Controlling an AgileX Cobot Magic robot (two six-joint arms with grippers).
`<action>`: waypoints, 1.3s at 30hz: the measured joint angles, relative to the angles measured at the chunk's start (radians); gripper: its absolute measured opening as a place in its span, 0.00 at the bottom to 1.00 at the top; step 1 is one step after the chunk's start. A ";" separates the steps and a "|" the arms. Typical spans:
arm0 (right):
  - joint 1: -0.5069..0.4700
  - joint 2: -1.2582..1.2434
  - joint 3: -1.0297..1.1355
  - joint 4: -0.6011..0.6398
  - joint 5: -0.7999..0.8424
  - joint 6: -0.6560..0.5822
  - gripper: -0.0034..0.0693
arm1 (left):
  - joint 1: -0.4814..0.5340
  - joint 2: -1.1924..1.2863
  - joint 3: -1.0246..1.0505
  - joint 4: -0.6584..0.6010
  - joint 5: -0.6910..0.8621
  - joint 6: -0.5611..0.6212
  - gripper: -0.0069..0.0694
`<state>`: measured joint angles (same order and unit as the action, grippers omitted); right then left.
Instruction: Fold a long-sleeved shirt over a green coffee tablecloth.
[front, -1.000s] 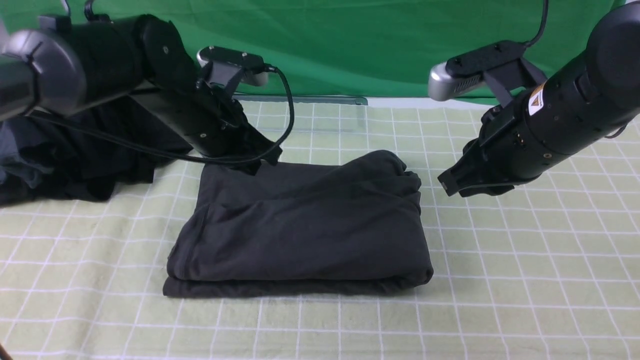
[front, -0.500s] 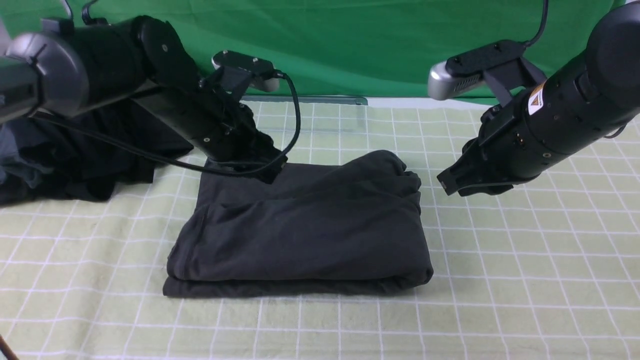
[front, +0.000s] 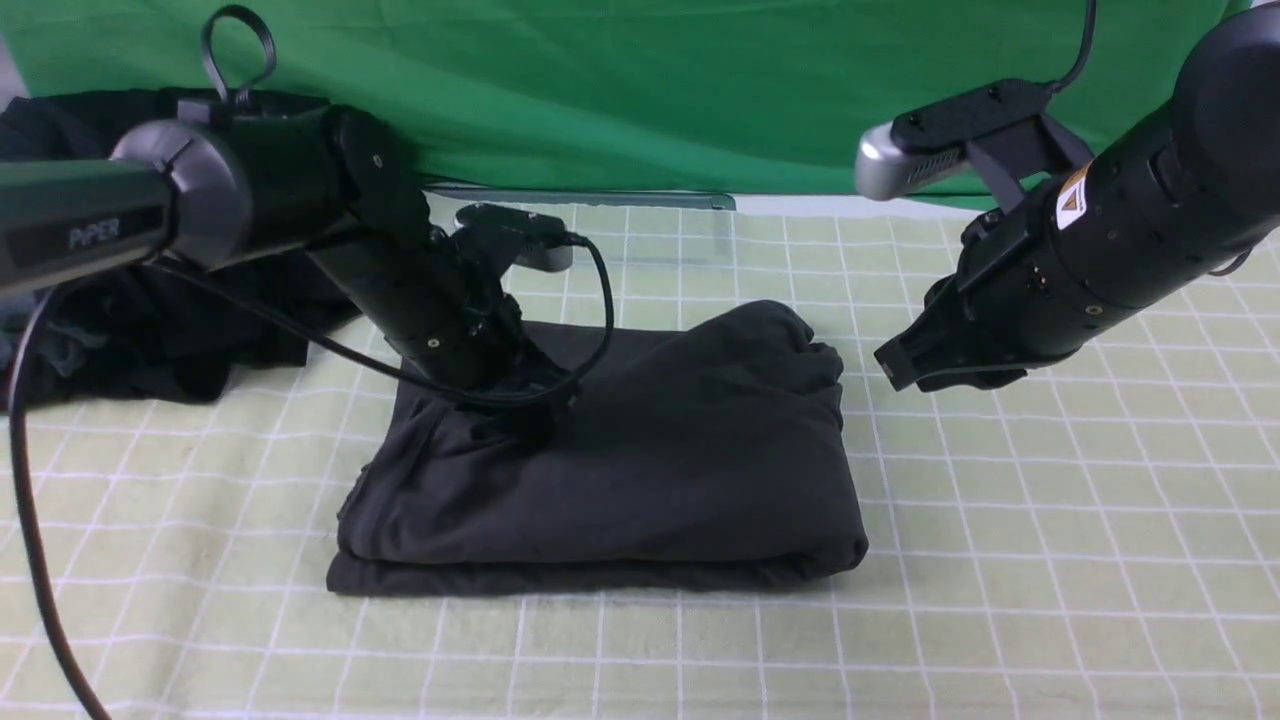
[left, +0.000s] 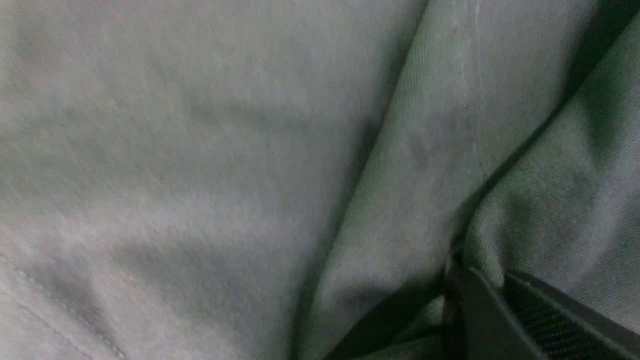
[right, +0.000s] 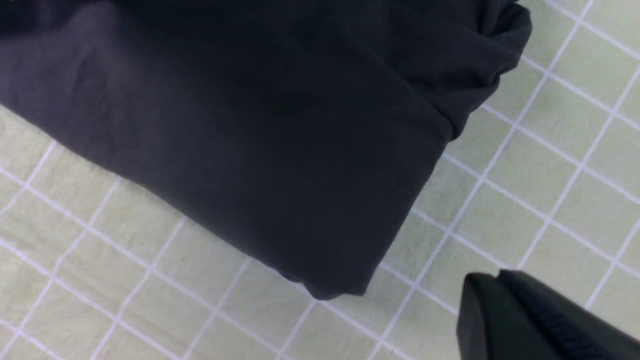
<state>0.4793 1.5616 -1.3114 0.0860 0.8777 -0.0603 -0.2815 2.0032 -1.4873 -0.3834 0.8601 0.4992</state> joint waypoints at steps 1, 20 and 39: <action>0.000 0.000 0.000 0.000 0.000 -0.002 0.06 | 0.003 -0.001 -0.013 -0.001 0.001 -0.005 0.12; -0.028 0.226 -0.207 -0.004 0.001 -0.093 0.13 | 0.055 -0.051 -0.060 0.124 0.013 -0.140 0.15; -0.153 0.596 -0.521 0.254 0.135 -0.335 0.70 | -0.119 -0.129 -0.116 -0.016 0.070 -0.230 0.28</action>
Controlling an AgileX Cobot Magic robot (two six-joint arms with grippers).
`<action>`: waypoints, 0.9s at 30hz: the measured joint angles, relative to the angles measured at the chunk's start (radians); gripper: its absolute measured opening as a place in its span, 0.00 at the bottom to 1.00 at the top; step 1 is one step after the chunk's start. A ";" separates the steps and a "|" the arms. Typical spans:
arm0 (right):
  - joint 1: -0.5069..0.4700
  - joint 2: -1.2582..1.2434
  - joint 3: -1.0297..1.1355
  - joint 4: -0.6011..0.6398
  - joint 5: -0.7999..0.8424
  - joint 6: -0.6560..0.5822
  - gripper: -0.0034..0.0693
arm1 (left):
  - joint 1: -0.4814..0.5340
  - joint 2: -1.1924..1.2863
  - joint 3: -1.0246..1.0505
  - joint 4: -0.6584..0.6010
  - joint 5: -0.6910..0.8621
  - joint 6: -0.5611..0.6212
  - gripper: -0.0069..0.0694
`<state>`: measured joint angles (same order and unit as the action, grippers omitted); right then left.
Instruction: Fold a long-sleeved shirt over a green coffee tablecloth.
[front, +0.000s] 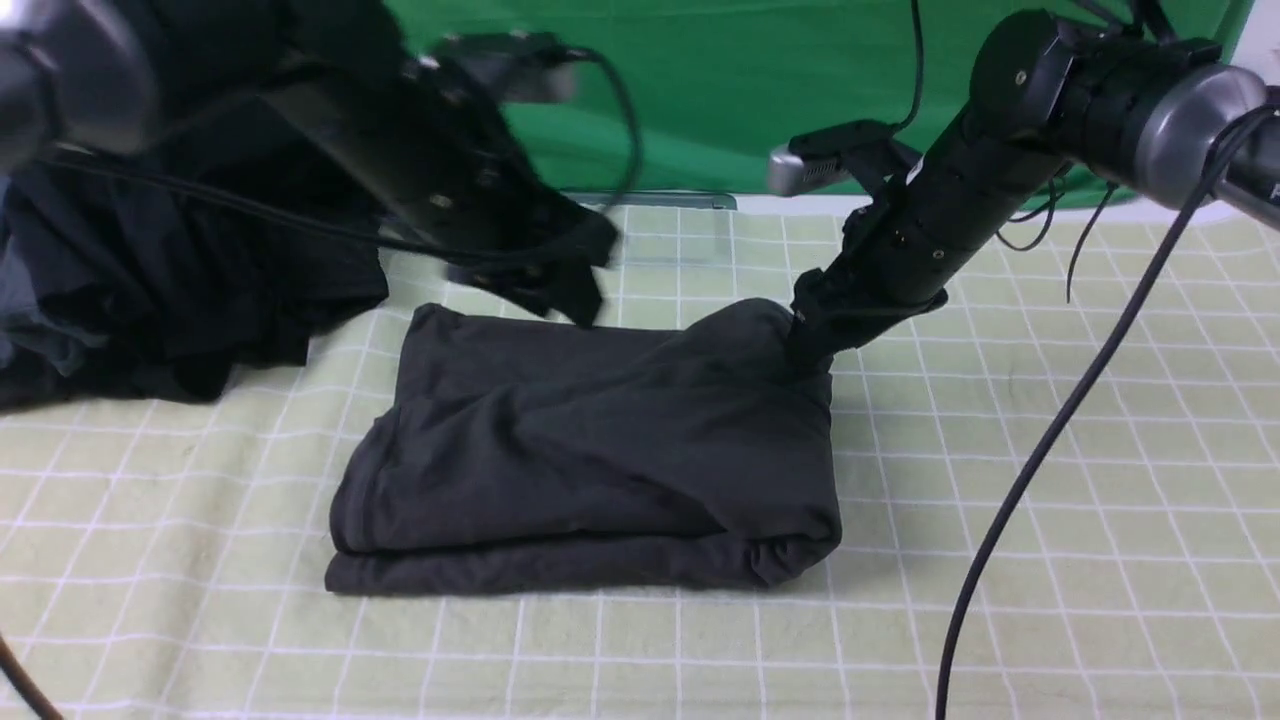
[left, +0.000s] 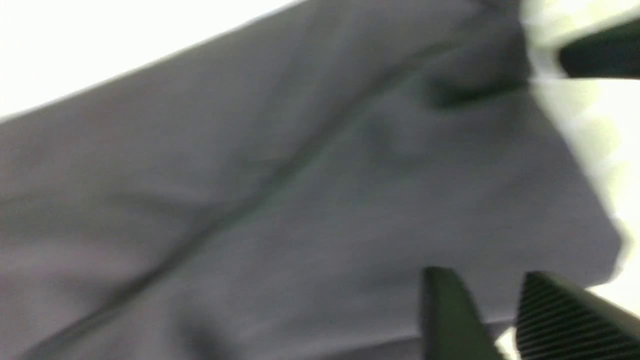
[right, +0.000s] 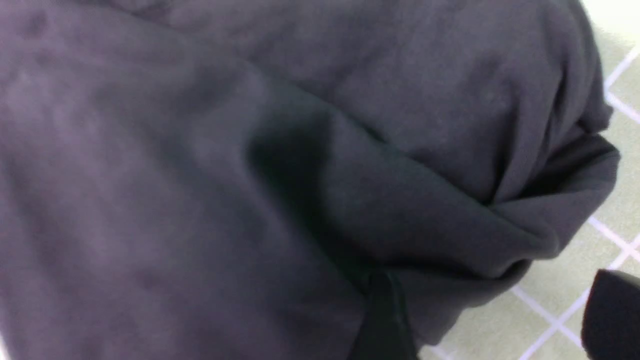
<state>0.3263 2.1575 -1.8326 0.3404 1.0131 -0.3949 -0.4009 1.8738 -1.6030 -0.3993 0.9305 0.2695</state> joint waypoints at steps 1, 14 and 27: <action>-0.001 0.006 -0.002 0.000 -0.009 -0.005 0.68 | -0.042 0.016 0.006 -0.014 -0.027 0.001 0.21; -0.018 0.095 -0.008 0.009 -0.080 -0.067 0.45 | -0.269 0.255 0.014 -0.022 -0.210 -0.028 0.08; -0.029 0.098 -0.008 0.023 -0.173 -0.070 0.07 | -0.268 0.268 0.014 -0.004 -0.217 -0.034 0.08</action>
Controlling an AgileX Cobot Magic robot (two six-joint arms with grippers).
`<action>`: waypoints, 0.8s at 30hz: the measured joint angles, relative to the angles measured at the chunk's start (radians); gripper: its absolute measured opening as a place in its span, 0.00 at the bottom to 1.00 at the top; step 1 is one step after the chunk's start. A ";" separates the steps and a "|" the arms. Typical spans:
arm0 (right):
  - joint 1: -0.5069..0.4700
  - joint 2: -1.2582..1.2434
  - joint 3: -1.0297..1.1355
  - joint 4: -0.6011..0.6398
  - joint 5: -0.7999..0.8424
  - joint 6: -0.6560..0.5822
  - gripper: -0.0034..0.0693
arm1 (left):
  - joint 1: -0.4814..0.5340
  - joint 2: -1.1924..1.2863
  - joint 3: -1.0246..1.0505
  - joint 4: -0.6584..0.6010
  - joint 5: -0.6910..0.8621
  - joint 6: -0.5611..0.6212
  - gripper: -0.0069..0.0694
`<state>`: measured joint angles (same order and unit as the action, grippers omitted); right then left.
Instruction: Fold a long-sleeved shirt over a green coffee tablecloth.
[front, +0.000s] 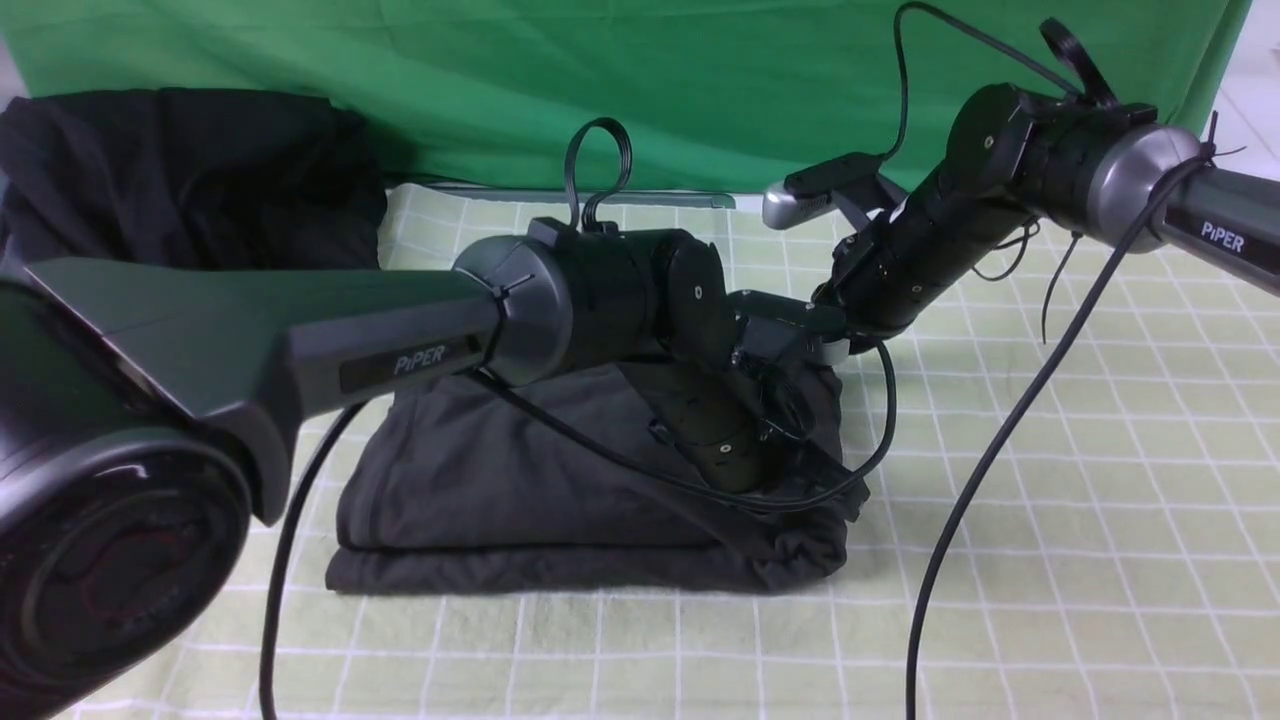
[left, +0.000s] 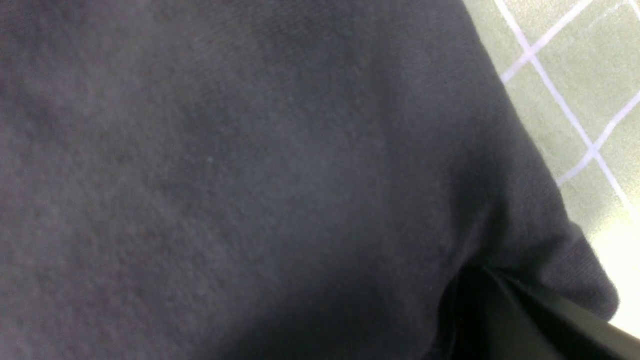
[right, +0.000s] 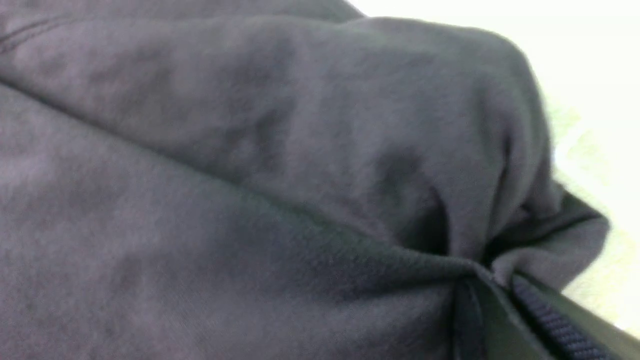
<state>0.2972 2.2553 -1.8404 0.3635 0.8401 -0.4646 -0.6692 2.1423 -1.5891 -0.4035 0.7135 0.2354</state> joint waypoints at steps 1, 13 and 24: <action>-0.002 0.000 0.000 0.000 -0.004 0.000 0.07 | 0.000 0.000 0.000 0.000 -0.002 0.000 0.08; -0.006 0.000 0.000 0.001 -0.138 0.057 0.08 | 0.001 0.000 0.000 0.005 -0.025 0.000 0.08; -0.023 -0.055 -0.006 -0.081 -0.184 0.130 0.52 | 0.023 -0.186 -0.008 0.226 0.073 -0.188 0.08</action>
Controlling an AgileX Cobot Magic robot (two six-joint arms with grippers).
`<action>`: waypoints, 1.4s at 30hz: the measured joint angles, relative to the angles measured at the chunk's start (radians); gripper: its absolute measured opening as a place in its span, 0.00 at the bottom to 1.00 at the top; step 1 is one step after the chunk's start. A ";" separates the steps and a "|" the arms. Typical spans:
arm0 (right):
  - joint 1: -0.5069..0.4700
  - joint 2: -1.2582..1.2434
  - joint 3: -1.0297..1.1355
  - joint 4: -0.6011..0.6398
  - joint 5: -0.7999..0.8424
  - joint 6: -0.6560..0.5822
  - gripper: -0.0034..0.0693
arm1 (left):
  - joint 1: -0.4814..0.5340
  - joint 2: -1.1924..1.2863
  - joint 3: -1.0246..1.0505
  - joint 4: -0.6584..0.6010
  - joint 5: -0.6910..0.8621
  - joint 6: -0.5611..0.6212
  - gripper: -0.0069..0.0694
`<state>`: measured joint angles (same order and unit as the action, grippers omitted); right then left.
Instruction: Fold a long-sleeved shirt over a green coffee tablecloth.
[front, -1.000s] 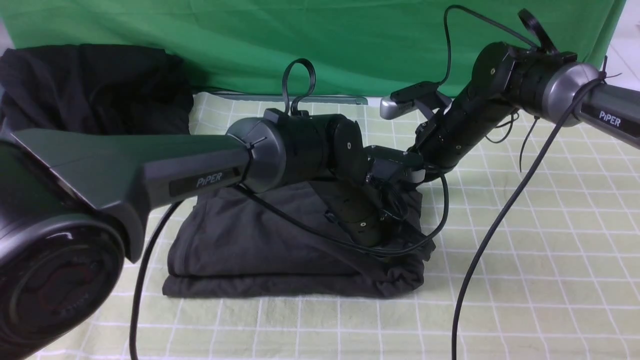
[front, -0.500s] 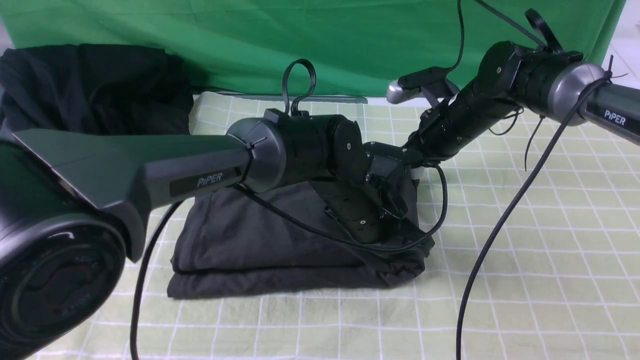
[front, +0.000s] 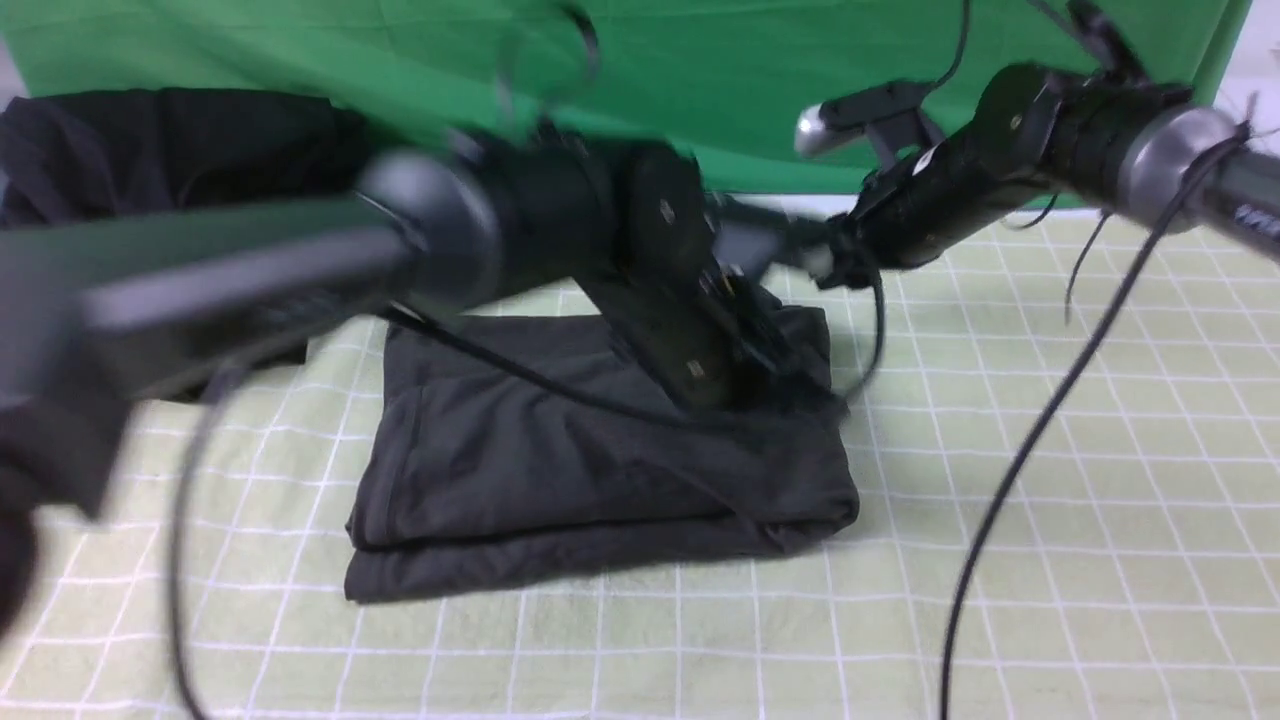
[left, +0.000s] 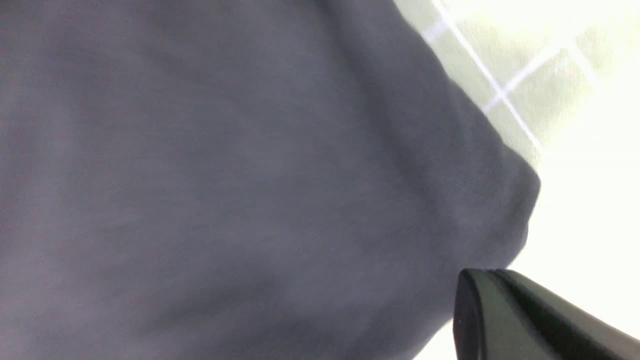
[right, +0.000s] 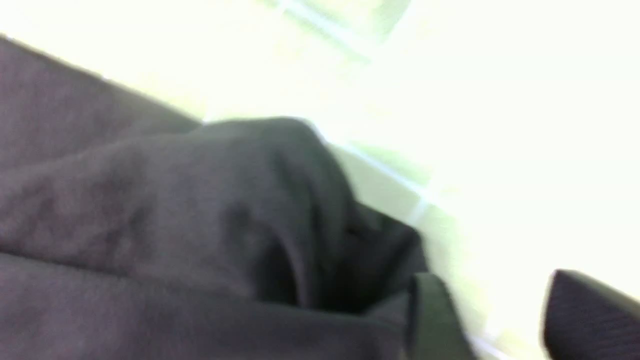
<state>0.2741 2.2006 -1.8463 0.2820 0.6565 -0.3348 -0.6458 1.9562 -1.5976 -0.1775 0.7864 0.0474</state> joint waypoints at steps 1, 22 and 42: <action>-0.014 -0.049 0.000 -0.010 0.031 0.031 0.54 | 0.023 -0.047 0.002 0.041 0.023 -0.034 0.08; 0.127 -0.189 0.318 0.149 0.272 -0.085 0.04 | 0.268 -0.125 0.457 0.054 -0.191 -0.130 0.09; 0.097 -0.263 0.427 0.008 0.272 0.026 0.04 | 0.503 -0.358 0.519 -0.042 -0.123 -0.006 0.09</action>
<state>0.3707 1.9379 -1.4191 0.2895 0.9287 -0.3092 -0.1425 1.5980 -1.0789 -0.2197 0.6637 0.0413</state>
